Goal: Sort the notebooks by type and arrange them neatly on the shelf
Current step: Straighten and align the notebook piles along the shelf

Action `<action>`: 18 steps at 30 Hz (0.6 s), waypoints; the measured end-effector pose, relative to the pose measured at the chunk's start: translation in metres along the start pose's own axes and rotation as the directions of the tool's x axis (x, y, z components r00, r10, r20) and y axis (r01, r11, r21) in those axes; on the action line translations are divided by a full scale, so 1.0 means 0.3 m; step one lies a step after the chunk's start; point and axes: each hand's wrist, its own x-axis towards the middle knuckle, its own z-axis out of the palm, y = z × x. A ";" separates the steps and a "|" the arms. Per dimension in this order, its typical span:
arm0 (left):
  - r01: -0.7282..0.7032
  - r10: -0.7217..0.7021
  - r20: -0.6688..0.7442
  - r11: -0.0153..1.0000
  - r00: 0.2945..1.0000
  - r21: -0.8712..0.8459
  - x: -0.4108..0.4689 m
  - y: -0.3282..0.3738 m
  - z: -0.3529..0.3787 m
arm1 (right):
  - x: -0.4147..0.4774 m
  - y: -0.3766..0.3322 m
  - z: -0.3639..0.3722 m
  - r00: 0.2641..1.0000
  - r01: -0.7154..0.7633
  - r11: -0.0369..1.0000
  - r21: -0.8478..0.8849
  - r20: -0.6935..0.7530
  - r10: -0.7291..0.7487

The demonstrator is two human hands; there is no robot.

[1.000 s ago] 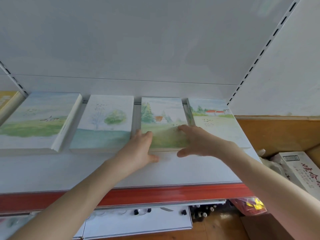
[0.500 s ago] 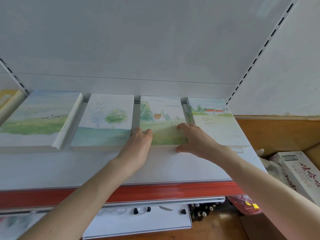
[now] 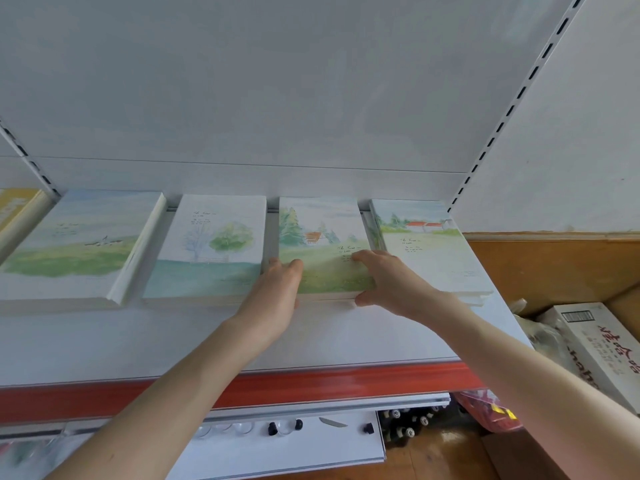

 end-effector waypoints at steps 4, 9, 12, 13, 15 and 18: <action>0.008 -0.008 0.014 1.000 1.000 -0.028 0.004 -0.004 -0.008 | -0.004 0.001 0.001 0.999 -0.033 0.999 0.017 0.006 0.033; -0.025 0.024 0.006 1.000 1.000 0.009 -0.008 -0.011 -0.012 | -0.031 -0.002 -0.006 0.999 -0.052 0.997 -0.062 0.006 0.053; -0.027 0.027 -0.028 1.000 0.999 0.011 -0.013 -0.013 -0.015 | -0.038 -0.002 -0.002 0.998 -0.056 0.995 -0.085 -0.016 0.054; -0.027 0.027 -0.032 1.000 0.999 0.007 -0.013 -0.012 -0.015 | -0.038 -0.002 -0.001 0.998 -0.056 0.994 -0.091 -0.021 0.055; -0.023 0.023 -0.024 1.000 0.999 0.003 -0.015 -0.009 -0.018 | -0.035 -0.005 -0.002 0.999 -0.052 0.993 -0.108 -0.017 0.050; -0.017 0.017 -0.018 1.000 1.000 0.001 -0.013 -0.007 -0.020 | -0.027 -0.003 0.000 0.999 -0.046 0.989 -0.141 -0.003 0.046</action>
